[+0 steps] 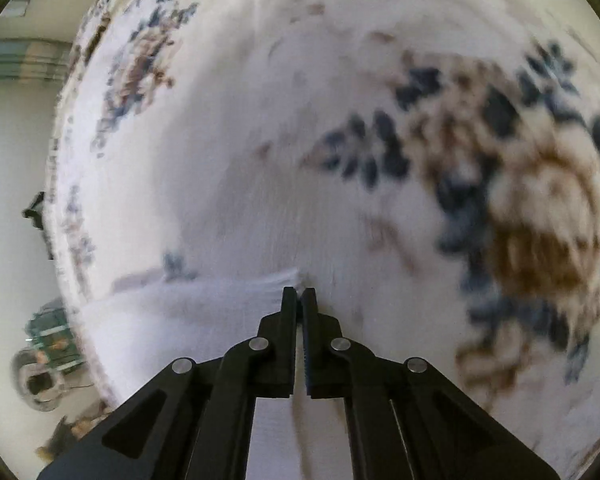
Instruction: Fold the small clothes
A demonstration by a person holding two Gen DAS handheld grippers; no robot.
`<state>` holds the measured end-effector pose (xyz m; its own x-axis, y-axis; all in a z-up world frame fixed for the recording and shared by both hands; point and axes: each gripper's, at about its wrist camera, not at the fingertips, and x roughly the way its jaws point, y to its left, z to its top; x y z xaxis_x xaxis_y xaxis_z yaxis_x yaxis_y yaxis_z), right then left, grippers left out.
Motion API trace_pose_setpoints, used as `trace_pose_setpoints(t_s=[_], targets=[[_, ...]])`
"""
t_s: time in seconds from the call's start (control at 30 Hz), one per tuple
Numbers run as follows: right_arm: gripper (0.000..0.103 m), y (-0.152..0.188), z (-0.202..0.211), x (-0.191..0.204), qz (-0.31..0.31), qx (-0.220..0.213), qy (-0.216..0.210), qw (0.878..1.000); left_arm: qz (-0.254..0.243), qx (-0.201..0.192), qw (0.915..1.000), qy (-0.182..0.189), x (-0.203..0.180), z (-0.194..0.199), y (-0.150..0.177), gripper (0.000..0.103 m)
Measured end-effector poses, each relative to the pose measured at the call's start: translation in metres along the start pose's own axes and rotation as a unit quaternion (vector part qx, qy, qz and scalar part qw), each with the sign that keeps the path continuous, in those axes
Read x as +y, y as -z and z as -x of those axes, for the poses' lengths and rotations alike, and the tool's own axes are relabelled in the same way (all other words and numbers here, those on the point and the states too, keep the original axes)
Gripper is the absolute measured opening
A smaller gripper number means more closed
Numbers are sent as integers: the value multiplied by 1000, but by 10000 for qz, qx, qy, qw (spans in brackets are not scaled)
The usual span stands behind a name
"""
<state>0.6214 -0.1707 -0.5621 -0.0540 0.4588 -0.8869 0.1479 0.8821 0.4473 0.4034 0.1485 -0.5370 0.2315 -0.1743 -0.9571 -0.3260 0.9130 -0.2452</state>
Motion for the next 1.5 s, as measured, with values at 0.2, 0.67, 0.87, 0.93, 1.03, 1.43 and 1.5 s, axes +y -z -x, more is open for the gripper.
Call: trace_pose_setpoints(t_s=[0.2, 0.67, 0.87, 0.93, 1.03, 1.43, 1.5], targets=[[48, 95, 35, -30, -85, 405, -510, 9978, 100, 14, 9999, -14, 5, 8, 9, 103], [4, 203, 7, -23, -400, -81, -705, 9967, 182, 99, 9997, -97, -2, 11, 20, 103], [4, 211, 17, -42, -251, -284, 461, 9982, 24, 115, 9999, -24, -9, 11, 22, 103], [5, 207, -12, -51, -343, 101, 392, 9986, 17, 110, 9999, -55, -9, 10, 22, 103], [24, 201, -35, -56, -812, 324, -39, 9962, 83, 98, 9999, -10, -6, 10, 22, 103], [23, 194, -65, -73, -1174, 340, -1791, 9762, 330, 54, 9994, 6, 11, 12, 33, 103], [23, 200, -71, -79, -1573, 463, -2644, 9504, 360, 44, 9993, 24, 15, 12, 34, 103]])
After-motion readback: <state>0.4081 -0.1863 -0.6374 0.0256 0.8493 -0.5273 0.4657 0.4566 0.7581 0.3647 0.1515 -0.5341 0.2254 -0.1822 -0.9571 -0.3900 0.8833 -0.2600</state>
